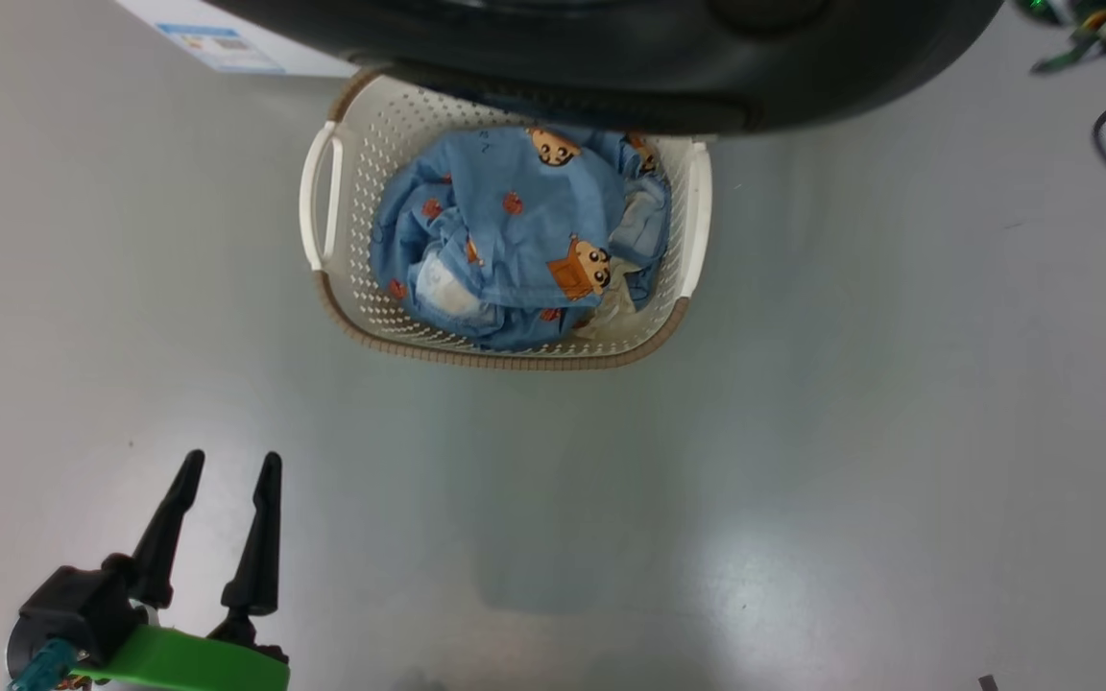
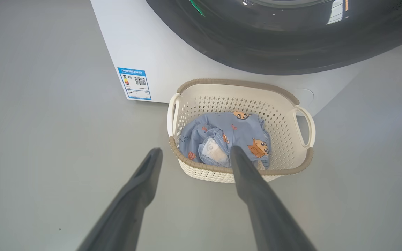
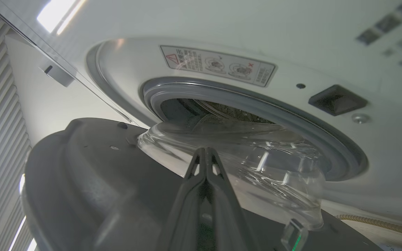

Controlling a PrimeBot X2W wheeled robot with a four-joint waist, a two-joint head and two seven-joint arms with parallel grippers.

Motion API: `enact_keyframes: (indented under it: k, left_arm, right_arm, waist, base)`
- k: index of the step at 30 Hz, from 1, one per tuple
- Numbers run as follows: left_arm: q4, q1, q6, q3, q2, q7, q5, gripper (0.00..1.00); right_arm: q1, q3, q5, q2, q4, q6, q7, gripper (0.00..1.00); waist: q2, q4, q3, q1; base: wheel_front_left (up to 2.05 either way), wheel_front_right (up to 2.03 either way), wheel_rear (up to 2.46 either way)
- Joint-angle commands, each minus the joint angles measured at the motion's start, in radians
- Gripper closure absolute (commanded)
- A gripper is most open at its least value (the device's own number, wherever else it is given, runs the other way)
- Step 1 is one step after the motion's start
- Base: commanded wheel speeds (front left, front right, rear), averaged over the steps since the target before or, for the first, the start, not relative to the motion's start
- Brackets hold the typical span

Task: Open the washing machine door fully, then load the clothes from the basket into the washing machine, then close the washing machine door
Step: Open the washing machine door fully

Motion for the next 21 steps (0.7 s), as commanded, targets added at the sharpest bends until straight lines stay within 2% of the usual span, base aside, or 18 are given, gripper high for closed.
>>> enact_keyframes:
  k: [1,14,21]
  left_arm:
    - [-0.011,0.002,-0.002,0.042,0.019,-0.006,-0.007,0.0]
    - [0.002,0.006,-0.002,0.069,0.019,-0.006,-0.016,0.0]
    - [0.013,0.025,0.005,0.069,0.019,-0.006,-0.036,0.0]
  right_arm:
    - [0.044,0.035,0.003,0.038,-0.035,0.002,0.021,1.0]
    - [0.281,0.204,0.012,0.156,-0.106,0.002,0.096,1.0]
    - [0.405,0.304,0.025,0.21,-0.101,0.002,0.098,1.0]
  waist:
    - [-0.0001,-0.019,-0.024,0.0001]
    - [-0.0001,-0.09,-0.141,0.0001]
    - [-0.0001,-0.079,-0.235,0.0001]
  base:
    - [0.0,0.0,0.0]
    - [0.0,0.0,0.0]
    - [0.0,0.0,0.0]
